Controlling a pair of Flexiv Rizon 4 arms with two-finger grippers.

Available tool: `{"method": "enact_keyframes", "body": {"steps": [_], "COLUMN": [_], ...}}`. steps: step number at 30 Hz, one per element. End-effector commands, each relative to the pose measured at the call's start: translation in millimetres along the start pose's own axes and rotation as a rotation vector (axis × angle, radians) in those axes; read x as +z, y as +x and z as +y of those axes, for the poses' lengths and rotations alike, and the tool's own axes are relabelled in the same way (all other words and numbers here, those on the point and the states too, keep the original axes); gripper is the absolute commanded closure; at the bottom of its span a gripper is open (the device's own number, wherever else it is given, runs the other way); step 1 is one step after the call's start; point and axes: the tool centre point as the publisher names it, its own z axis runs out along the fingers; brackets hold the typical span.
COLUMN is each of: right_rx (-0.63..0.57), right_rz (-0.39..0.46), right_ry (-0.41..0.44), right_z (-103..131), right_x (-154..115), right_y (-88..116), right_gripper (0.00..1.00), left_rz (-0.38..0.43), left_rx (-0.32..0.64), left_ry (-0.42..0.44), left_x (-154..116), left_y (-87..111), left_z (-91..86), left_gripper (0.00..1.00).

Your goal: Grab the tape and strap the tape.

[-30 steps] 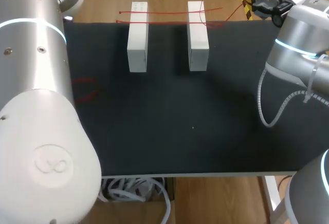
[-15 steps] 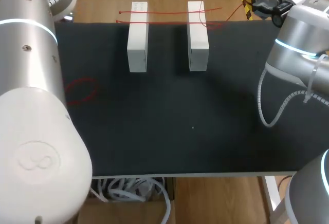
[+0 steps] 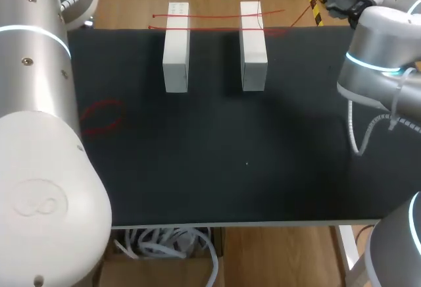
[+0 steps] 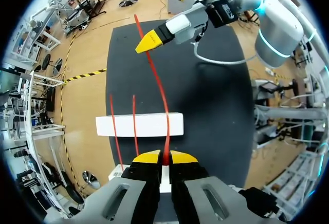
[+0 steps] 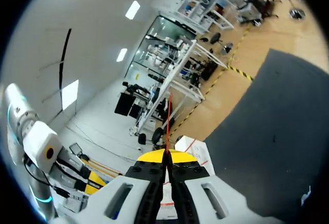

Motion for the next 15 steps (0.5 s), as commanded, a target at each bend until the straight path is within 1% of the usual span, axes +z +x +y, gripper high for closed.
{"method": "enact_keyframes", "body": {"steps": [1,3,4,8,9,11,12,13,15], "right_rx": [-0.572,-0.763,-0.782,-0.923,-0.926,-0.936,-0.887,-0.811,-0.811], "right_rz": [-0.077,-0.067,-0.066,-0.069,-0.052,-0.007,0.058,0.06,0.06], "right_ry": [-0.047,-0.034,-0.039,0.021,0.023,0.059,0.089,0.105,0.105], "right_z": [1,-1,-2,-7,-8,-10,-13,-13,-13], "right_x": [-1,-2,-2,0,1,4,6,6,6], "right_y": [5,3,3,-4,-5,-6,-5,-6,-6], "right_gripper": [1.0,1.0,1.0,1.0,1.0,1.0,1.0,1.0,1.0], "left_rz": [0.0,0.0,0.0,0.0,0.0,0.0,0.0,0.0,0.0], "left_rx": [-0.001,-0.001,-0.001,-0.001,-0.001,-0.001,-0.001,-0.001,-0.001], "left_ry": [-0.003,-0.003,-0.003,-0.003,-0.003,-0.003,-0.003,-0.003,-0.003], "left_x": [0,0,0,0,0,0,0,0,0], "left_y": [0.6,0.6,0.6,0.6,0.6,0.6,0.6,0.6,0.6], "left_z": [-0.4,-0.4,-0.4,-0.4,-0.4,-0.4,-0.4,-0.4,-0.4], "left_gripper": [1.0,1.0,1.0,1.0,1.0,1.0,1.0,1.0,1.0]}}
